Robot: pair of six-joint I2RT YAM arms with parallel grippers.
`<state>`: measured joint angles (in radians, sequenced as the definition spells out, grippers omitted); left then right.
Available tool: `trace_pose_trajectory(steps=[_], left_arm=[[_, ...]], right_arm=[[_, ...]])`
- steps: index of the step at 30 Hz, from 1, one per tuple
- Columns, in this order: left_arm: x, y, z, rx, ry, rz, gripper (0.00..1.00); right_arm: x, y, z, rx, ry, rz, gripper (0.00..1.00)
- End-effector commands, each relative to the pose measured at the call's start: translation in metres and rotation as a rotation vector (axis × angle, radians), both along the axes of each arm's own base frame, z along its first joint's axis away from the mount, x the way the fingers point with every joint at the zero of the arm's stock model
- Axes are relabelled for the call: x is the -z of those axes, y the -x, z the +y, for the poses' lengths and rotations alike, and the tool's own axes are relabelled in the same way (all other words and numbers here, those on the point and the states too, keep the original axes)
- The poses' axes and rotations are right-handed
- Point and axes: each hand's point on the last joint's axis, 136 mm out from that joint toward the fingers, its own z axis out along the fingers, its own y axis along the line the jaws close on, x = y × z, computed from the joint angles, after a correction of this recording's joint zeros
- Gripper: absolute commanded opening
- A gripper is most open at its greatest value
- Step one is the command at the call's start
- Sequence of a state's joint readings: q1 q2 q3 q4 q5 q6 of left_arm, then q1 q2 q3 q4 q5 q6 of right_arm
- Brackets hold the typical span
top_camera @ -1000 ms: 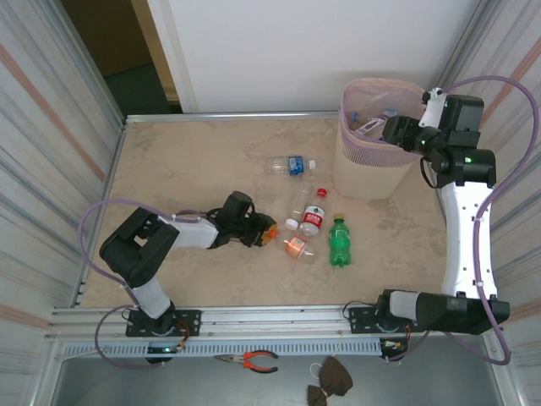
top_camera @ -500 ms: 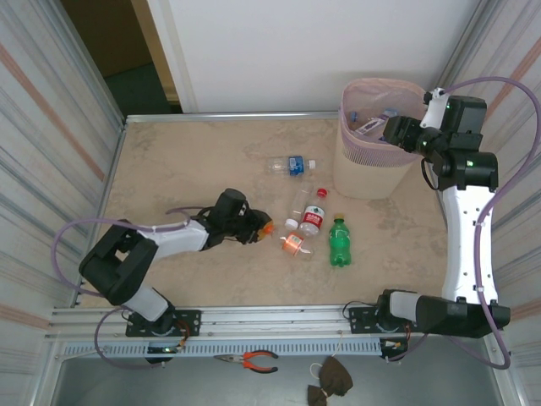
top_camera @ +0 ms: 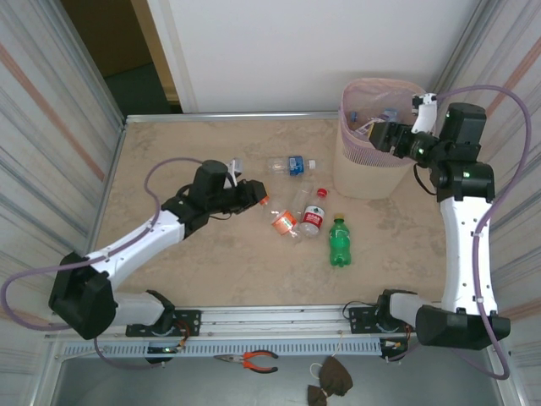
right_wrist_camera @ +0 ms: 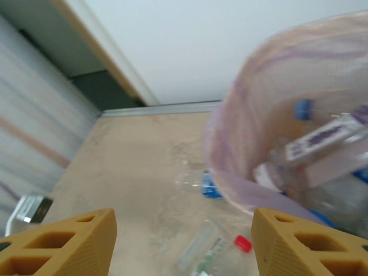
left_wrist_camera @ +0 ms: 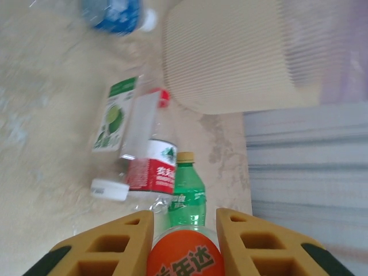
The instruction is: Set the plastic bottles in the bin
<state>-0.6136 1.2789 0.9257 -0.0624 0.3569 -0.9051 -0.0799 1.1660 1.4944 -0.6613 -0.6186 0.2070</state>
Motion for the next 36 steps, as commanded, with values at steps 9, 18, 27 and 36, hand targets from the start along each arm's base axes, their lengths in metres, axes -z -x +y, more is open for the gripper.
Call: trace_pose_trajectory(steps=[9, 18, 27, 36], left_arm=[[-0.134, 0.022, -0.023, 0.347, 0.074, -0.648, 0.17], [-0.215, 0.052, -0.025, 0.481, 0.116, -1.013, 0.13], [-0.251, 0.083, -0.025, 0.611, 0.167, -1.153, 0.09], [-0.262, 0.106, -0.032, 0.714, 0.184, -1.197, 0.09]], right_arm=[[-0.015, 0.07, 0.102, -0.564, 0.008, -0.25, 0.75], [0.0, 0.109, 0.148, -0.793, 0.051, -0.296, 0.88], [0.019, 0.116, 0.173, -0.873, 0.119, -0.329, 0.96], [0.034, 0.129, 0.191, -0.971, 0.166, -0.357, 0.91]])
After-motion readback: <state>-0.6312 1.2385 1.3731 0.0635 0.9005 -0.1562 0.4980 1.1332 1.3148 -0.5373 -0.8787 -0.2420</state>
